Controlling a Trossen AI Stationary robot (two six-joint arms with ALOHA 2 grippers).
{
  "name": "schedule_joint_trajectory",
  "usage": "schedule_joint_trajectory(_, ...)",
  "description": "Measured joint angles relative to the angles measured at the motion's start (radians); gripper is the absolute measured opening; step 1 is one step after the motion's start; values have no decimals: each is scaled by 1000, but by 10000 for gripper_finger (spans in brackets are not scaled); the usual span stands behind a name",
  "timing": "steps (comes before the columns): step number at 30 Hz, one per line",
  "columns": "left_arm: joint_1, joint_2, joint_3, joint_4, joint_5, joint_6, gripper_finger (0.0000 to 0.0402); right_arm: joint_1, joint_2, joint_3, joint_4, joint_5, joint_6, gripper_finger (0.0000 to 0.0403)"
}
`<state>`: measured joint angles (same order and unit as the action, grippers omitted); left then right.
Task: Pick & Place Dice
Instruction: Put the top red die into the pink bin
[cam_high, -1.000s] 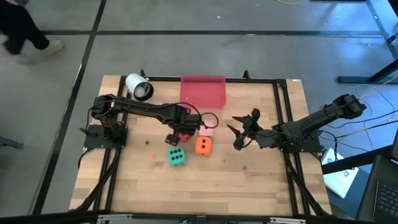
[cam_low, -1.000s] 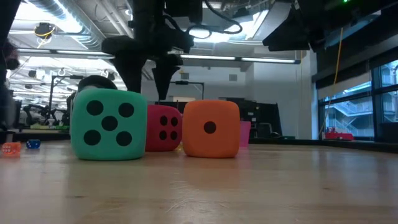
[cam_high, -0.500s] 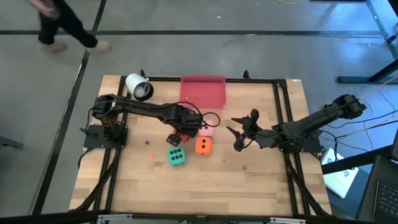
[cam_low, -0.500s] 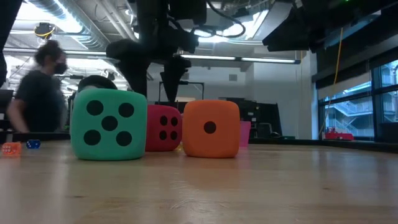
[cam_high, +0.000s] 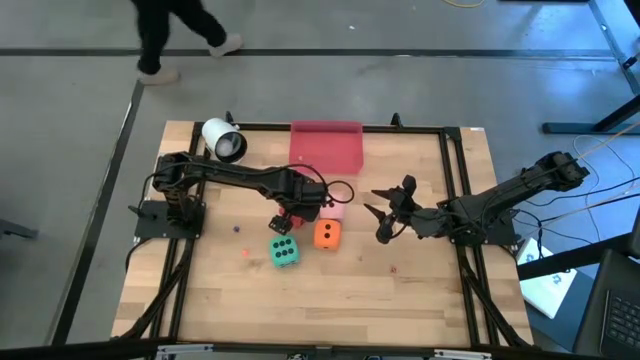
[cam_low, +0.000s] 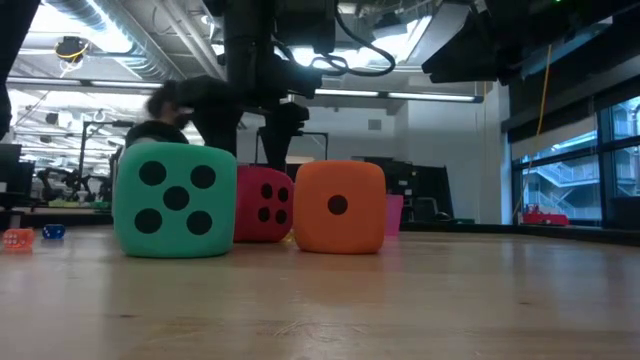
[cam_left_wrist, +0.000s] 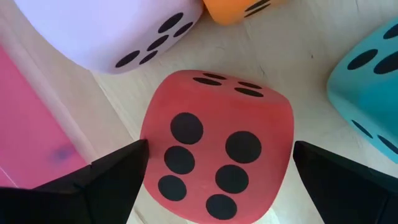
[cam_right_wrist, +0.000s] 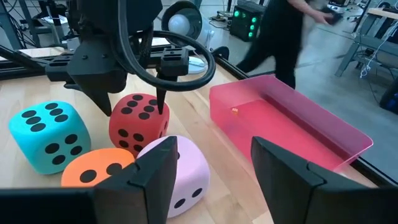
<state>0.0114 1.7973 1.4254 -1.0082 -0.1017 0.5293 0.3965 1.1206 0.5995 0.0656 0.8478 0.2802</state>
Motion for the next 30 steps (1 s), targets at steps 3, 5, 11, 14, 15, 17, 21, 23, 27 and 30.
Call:
schedule_joint_trajectory(3, 9, 0, 0, 1, 1, -14, 396, 0, 0, 0, 0, -1, 0, 206)
schedule_joint_trajectory(5, 18, 0, 0, 1, -8, -14, 396, 0, 0, 0, 0, -4, 0, 206)
schedule_joint_trajectory(11, 38, 2, 0, -16, -38, -6, 396, 0, 0, 0, -1, -35, 0, 206)
schedule_joint_trajectory(14, 38, 2, 0, -30, -56, -1, 396, 0, 0, 0, -1, -48, 0, 206)
schedule_joint_trajectory(15, 38, 2, 0, -35, -65, -2, 397, 0, 0, 0, -1, -52, 0, 206)
schedule_joint_trajectory(17, 36, 2, 7, -61, -85, -2, 397, 0, 0, 0, -1, -52, 0, 206)
schedule_joint_trajectory(21, 35, 4, 37, -88, -87, -15, 396, 0, 0, 0, -1, -52, -3, 206)
schedule_joint_trajectory(23, 35, 4, 52, -86, -86, -20, 396, 0, 0, 0, -1, -52, -3, 206)
schedule_joint_trajectory(27, 35, 4, 66, -82, -84, -20, 397, 0, 0, 0, -1, -52, -3, 206)
schedule_joint_trajectory(30, 35, 4, 66, -83, -60, -20, 396, 0, 0, 0, -1, -52, -3, 206)
